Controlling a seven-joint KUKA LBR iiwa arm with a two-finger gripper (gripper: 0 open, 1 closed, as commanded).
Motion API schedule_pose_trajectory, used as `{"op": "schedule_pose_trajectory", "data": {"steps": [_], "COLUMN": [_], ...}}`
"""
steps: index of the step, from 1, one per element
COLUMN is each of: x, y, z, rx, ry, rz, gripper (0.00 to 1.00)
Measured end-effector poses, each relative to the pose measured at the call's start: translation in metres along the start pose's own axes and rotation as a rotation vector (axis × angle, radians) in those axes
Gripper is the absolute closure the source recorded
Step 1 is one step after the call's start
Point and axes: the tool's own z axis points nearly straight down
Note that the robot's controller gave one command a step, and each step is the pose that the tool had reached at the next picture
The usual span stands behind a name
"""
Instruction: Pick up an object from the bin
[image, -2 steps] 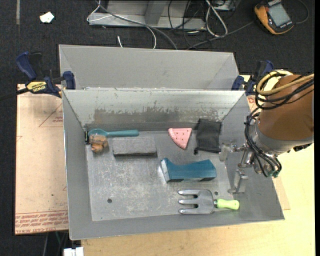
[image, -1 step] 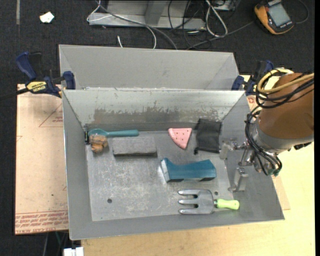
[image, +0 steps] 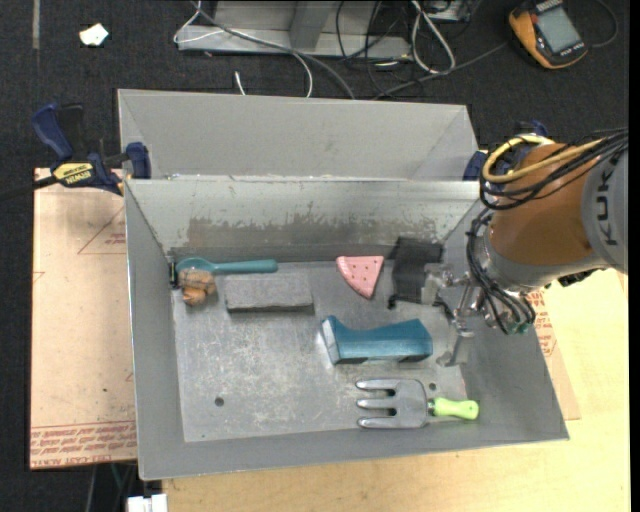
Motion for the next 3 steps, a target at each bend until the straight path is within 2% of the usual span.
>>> {"op": "schedule_pose_trajectory", "data": {"steps": [1,2,3], "x": [-0.016,-0.013,0.022], "y": [0.020,0.043,0.055], "z": [0.032,0.024,0.045], "rx": [-0.002,-0.001,-0.002], "ry": [0.007,0.004,0.000], "rz": [0.051,0.022,0.046], "gripper": [0.00,0.00,0.00]}}
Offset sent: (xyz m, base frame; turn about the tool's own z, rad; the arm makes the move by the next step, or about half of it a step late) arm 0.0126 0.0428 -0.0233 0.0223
